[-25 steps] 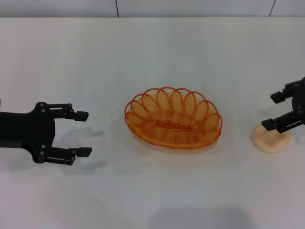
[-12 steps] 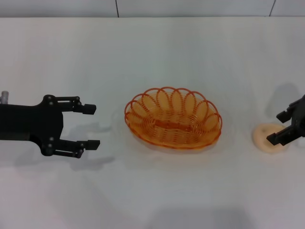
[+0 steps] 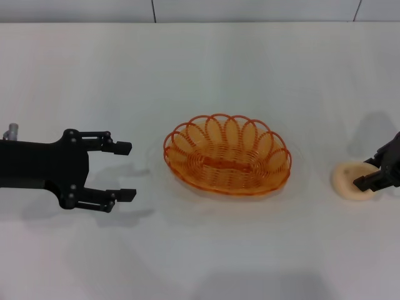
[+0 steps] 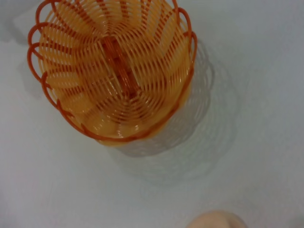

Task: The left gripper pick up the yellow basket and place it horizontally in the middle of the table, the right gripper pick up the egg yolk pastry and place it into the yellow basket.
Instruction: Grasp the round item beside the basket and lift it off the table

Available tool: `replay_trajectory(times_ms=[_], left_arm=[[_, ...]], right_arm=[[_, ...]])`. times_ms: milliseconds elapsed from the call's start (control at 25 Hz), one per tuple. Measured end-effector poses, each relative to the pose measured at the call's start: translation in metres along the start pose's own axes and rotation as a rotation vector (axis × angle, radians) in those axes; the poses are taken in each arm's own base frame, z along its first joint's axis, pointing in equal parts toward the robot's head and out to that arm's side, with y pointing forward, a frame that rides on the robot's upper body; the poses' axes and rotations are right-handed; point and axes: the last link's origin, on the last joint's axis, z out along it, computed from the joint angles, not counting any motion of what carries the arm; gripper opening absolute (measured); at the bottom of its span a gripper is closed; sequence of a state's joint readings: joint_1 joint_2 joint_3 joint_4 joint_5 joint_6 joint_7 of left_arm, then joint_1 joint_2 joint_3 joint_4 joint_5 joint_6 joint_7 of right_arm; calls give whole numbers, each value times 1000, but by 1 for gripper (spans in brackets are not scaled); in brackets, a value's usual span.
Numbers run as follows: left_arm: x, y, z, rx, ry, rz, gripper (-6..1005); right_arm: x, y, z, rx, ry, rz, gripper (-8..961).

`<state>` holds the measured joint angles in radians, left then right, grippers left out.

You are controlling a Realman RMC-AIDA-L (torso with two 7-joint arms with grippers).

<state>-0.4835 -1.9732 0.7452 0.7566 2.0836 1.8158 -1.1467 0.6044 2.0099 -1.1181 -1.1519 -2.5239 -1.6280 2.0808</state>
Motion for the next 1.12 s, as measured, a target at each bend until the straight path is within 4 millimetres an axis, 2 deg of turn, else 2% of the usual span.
replay_trajectory(times_ms=[360,720,960,1120], left_arm=[[-5,4,1,-9,-16,-10,799],[-6,6,2,-16,-15,-3,799],[-6,10,0,-16,-17,8,799],[-6,11,1,-12,-17,19,799]], right_arm=[[0,1,0,-6,-4,-4,322],[-1,1,-4,-14,-24,-1,201],[-12,9,-35,-60,-150,-35,121],[-28,21,-50,-101,-268,-101,96]])
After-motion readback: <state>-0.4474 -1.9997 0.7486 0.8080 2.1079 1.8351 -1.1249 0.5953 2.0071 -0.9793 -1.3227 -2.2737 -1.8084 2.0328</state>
